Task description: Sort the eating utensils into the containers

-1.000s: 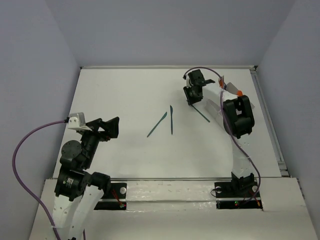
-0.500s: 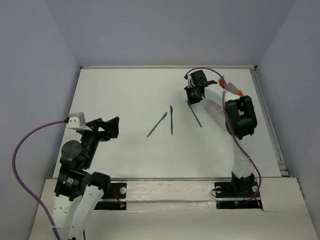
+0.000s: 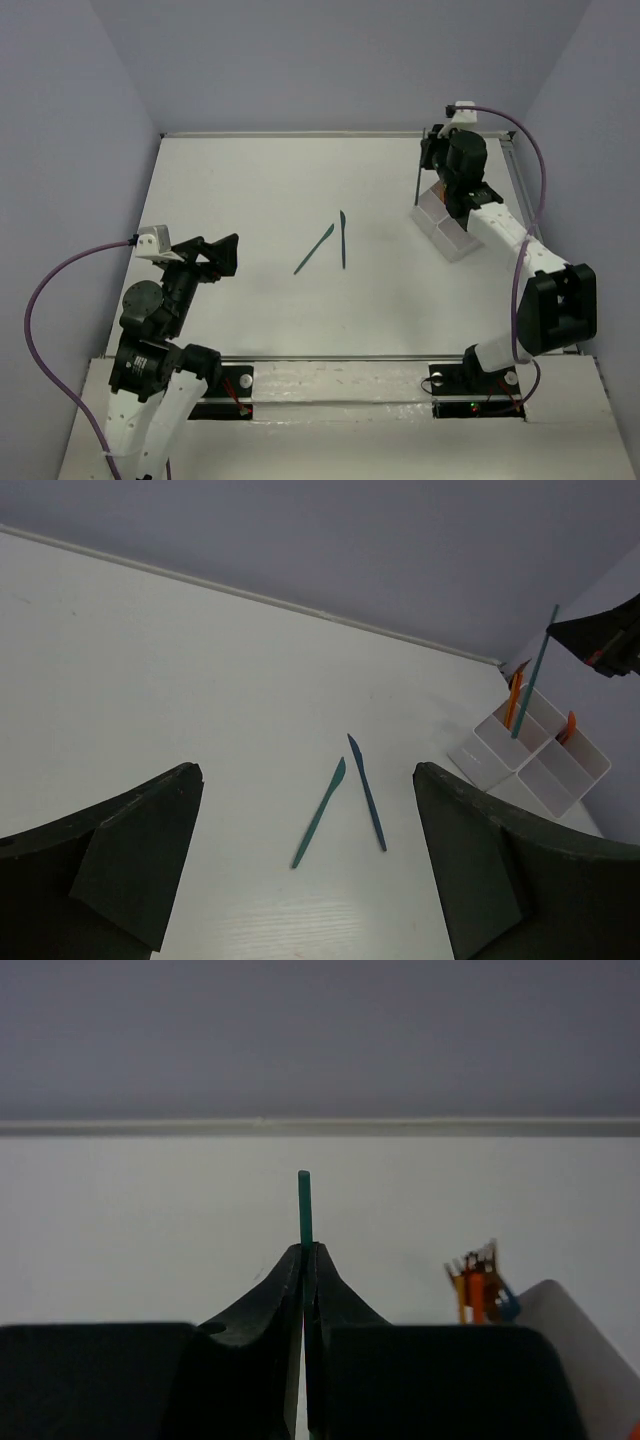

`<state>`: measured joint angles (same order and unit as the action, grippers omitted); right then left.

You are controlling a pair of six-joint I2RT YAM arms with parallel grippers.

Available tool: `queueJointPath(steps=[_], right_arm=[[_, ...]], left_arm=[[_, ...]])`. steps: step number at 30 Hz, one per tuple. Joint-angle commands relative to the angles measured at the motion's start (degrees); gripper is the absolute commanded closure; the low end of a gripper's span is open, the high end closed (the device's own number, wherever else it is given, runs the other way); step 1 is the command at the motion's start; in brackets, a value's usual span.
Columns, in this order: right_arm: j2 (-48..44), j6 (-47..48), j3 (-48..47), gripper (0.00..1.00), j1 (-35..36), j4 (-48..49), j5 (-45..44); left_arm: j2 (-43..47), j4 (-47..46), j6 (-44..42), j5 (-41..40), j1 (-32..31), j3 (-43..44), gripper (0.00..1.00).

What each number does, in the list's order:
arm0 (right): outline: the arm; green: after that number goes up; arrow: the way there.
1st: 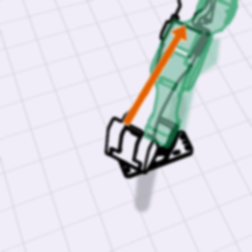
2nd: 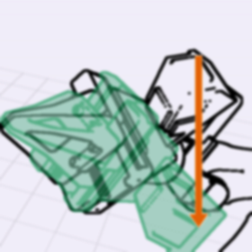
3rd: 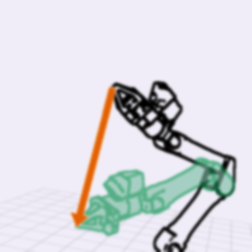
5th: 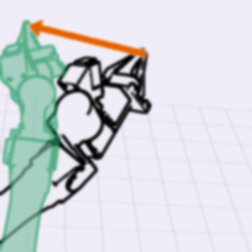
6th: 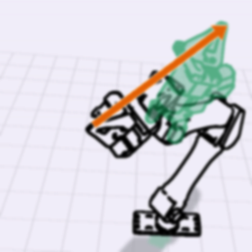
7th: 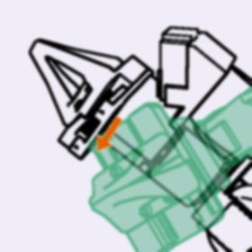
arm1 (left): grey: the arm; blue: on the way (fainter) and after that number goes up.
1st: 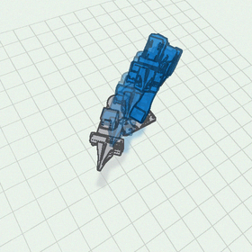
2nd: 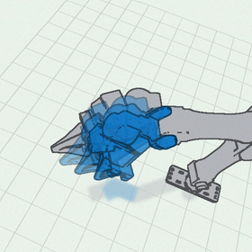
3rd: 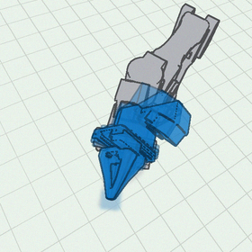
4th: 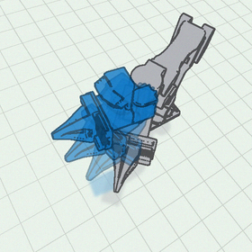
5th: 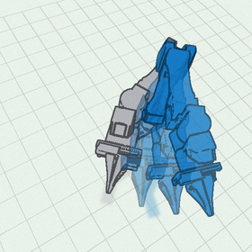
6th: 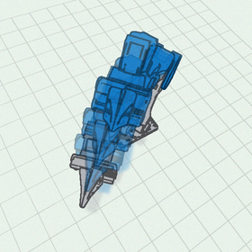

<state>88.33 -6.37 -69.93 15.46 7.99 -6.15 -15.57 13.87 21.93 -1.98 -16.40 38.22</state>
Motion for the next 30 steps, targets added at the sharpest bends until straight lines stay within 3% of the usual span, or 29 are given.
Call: queueJointPath(steps=[1, 5, 12, 20, 30], right_arm=[[-5.44, -1.55, 6.9, 0.93, -3.33, 20.53, -14.03], [-5.55, 3.81, 10.77, 0.93, -5.79, 31.71, -17.4], [-0.62, 13.05, 11.3, 0.93, -7.99, 41.21, -15.3], [2.98, 17.79, 13.41, 0.93, -8.52, 43.95, -14.85], [5.45, 16.48, 18.25, 0.93, -8.52, 45.8, -16.26]], left_arm=[[0.28, -3.15, -0.84, 0.31, -0.21, -0.51, 0.01], [0.45, -3.15, -0.84, 0.4, -0.21, -0.42, 0.01], [0.72, -3.23, -0.93, 0.4, -0.21, -0.42, 0.01], [0.63, -3.15, -0.93, 0.4, -0.21, -0.42, 0.01], [1.25, -3.23, -0.93, 0.4, -1.26, -0.42, 0.01]])
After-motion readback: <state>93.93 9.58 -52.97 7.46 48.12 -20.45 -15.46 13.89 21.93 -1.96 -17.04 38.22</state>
